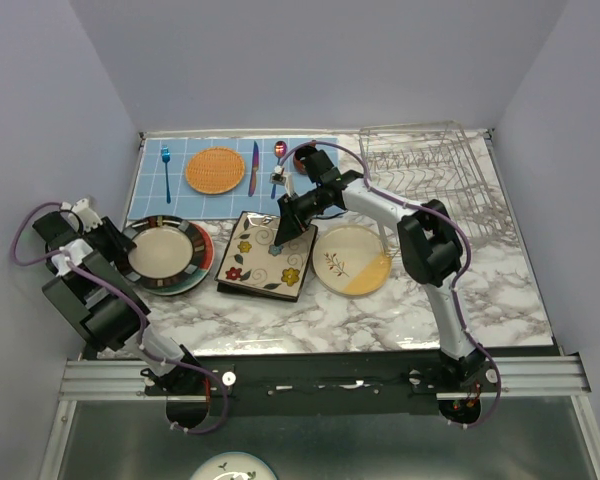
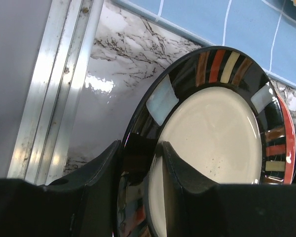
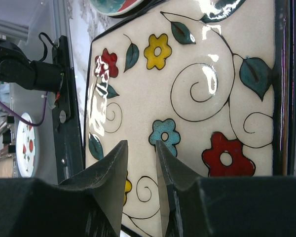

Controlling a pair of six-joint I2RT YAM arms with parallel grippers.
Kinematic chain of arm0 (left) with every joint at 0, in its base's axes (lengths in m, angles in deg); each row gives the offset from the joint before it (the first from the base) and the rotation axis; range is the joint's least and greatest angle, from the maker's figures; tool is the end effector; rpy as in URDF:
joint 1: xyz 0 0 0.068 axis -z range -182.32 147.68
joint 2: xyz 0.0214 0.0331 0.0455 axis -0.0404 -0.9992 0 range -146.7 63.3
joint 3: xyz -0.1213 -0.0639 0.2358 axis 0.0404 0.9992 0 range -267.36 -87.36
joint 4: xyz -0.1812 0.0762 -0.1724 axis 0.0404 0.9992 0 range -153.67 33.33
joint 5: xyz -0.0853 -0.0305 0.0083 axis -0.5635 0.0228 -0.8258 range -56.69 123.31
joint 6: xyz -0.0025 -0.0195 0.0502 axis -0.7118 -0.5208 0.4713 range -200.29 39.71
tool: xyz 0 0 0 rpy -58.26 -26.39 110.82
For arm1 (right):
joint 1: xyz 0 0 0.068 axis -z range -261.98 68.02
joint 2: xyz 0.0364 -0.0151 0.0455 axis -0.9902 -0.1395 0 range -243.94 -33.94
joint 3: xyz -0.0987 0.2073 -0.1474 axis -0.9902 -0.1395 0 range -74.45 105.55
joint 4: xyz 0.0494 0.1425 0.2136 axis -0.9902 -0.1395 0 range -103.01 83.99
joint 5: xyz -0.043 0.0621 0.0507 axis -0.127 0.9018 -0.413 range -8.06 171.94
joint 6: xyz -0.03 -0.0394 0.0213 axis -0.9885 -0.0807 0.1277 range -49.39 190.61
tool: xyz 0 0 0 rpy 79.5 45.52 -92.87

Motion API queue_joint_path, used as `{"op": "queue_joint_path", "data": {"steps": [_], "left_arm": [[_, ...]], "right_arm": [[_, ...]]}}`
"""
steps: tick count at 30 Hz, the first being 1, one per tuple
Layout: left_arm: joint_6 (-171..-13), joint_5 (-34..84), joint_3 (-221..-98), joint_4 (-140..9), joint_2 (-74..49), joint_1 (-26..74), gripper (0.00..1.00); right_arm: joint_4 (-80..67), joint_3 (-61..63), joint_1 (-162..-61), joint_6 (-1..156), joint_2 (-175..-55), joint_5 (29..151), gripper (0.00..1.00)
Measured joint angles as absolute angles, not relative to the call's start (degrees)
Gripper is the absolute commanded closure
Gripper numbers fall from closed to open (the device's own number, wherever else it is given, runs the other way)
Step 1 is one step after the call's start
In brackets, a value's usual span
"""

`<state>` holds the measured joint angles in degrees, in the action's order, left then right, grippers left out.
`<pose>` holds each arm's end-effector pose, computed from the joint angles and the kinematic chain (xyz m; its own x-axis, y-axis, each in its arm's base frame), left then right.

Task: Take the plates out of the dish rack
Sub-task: Place the plate at the center of the board.

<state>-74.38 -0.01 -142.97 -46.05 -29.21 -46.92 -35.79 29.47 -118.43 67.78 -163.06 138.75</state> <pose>0.2442 0.2135 0.1937 -0.6137 -0.4844 -0.6235 -0.2982 0.8734 -0.3851 0.3745 0.3136 0.1917 -0.6228 -0.4936 -0.6070 -0.7432 0.1308 0.6562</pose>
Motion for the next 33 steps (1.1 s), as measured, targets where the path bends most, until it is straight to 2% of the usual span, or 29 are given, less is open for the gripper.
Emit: {"op": "queue_joint_path", "data": {"steps": [19, 33], "left_arm": [[-68.0, -7.2, -142.6, -56.7, -35.0, -47.0, 0.66], [-63.8, -9.0, -136.2, -67.6, -33.4, -47.3, 0.66]], "right_arm": [[-35.8, 29.5, -118.4, 67.8, -163.8, 138.7, 0.63], [-35.8, 29.5, -118.4, 67.8, -163.9, 138.7, 0.63]]}}
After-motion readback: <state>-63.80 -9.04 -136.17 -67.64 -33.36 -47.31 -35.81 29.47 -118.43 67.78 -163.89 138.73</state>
